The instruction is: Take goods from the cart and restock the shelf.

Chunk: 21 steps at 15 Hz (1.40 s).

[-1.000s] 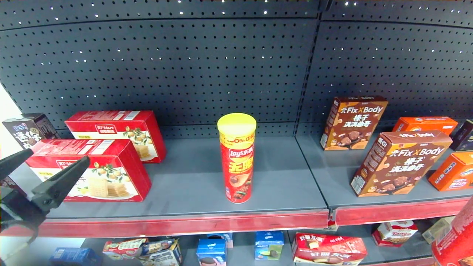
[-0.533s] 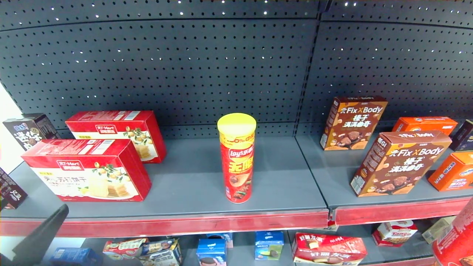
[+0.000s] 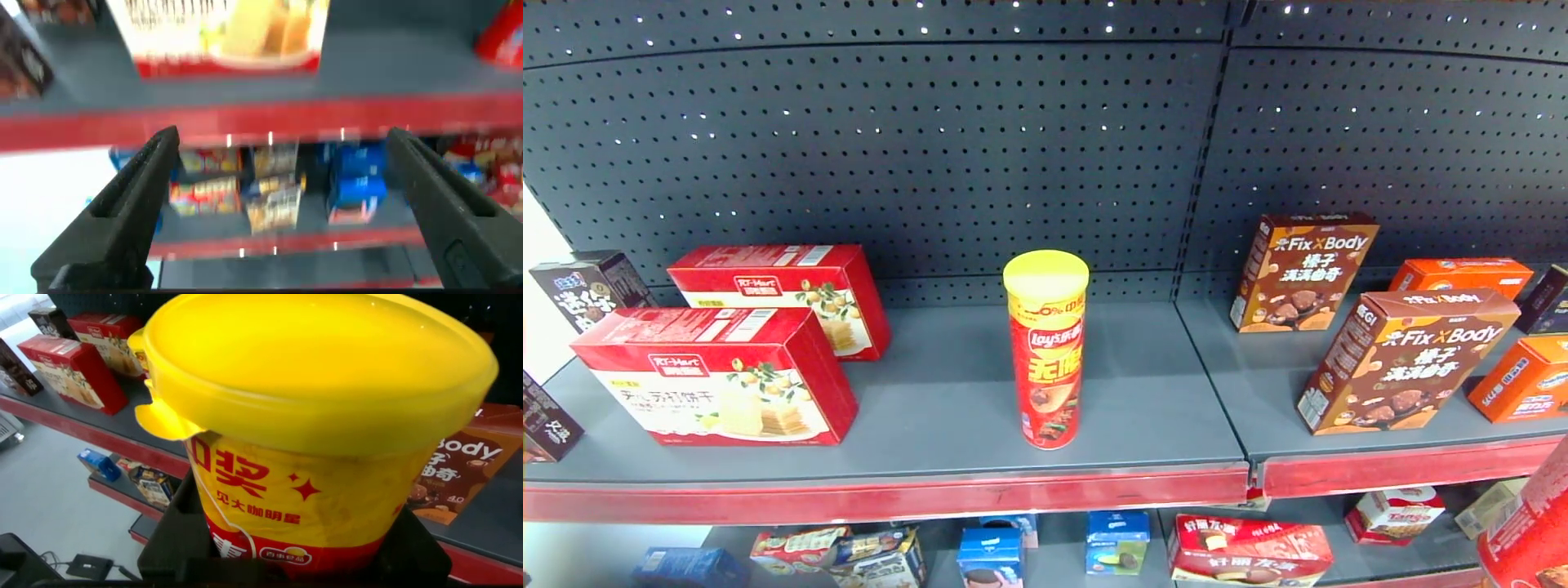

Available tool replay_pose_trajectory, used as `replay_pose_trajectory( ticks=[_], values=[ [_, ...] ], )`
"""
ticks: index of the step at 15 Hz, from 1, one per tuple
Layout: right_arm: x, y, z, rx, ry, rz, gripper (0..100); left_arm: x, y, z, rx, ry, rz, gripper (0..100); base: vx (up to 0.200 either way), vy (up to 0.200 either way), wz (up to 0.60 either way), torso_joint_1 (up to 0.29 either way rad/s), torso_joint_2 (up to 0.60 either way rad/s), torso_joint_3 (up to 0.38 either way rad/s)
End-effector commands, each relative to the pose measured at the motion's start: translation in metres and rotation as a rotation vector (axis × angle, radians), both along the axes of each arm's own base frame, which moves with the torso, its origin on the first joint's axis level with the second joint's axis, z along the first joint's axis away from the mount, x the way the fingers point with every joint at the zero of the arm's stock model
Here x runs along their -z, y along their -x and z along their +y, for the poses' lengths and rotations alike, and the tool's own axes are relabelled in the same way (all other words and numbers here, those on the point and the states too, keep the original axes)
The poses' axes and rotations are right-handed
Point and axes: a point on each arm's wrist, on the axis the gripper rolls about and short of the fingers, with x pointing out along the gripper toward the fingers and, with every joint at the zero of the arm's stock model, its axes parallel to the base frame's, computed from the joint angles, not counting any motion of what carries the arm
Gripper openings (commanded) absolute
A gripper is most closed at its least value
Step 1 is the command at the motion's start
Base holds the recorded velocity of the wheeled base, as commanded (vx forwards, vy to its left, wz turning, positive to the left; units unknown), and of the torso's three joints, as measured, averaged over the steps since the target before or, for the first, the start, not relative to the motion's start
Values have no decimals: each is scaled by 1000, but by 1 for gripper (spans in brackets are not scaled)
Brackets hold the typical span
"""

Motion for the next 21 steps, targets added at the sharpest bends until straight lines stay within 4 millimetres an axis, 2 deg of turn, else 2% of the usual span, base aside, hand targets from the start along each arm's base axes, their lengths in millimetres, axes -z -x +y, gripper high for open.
replay_pose_trajectory(
  ticks=[1, 3, 6, 8, 11, 14, 18, 21],
  values=[
    [-2, 1, 0, 1, -4, -8, 0, 11, 37, 2, -3, 4, -92, 100, 0, 0, 0, 0, 0, 0],
    [-6, 2, -1, -1, -11, -19, 0, 9, 41, 2, -30, 4, -91, 100, 0, 0, 0, 0, 0, 0],
    [-11, -1, 0, 13, -8, -31, 0, 23, 37, 4, -112, -15, -43, 100, 0, 0, 0, 0, 0, 0],
    [-18, -10, 6, 29, -11, -39, 0, 28, 36, 5, -149, -19, -27, 100, 0, 0, 0, 0, 0, 0],
    [-23, -25, 15, 31, -4, -76, 0, 28, 36, 5, -153, -11, -27, 100, 0, 0, 0, 0, 0, 0],
    [-23, -29, 18, 13, -2, -71, 0, 30, 34, 3, -78, 32, -39, 100, 0, 0, 0, 0, 0, 0],
    [-30, -37, 36, -90, 1, -60, 0, 31, 34, 2, -43, 24, -35, 100, 0, 0, 0, 0, 0, 0],
    [-39, -56, 52, -94, 24, -75, 0, 31, 34, 2, -46, 25, -35, 100, 0, 0, 0, 0, 0, 0]
  ],
)
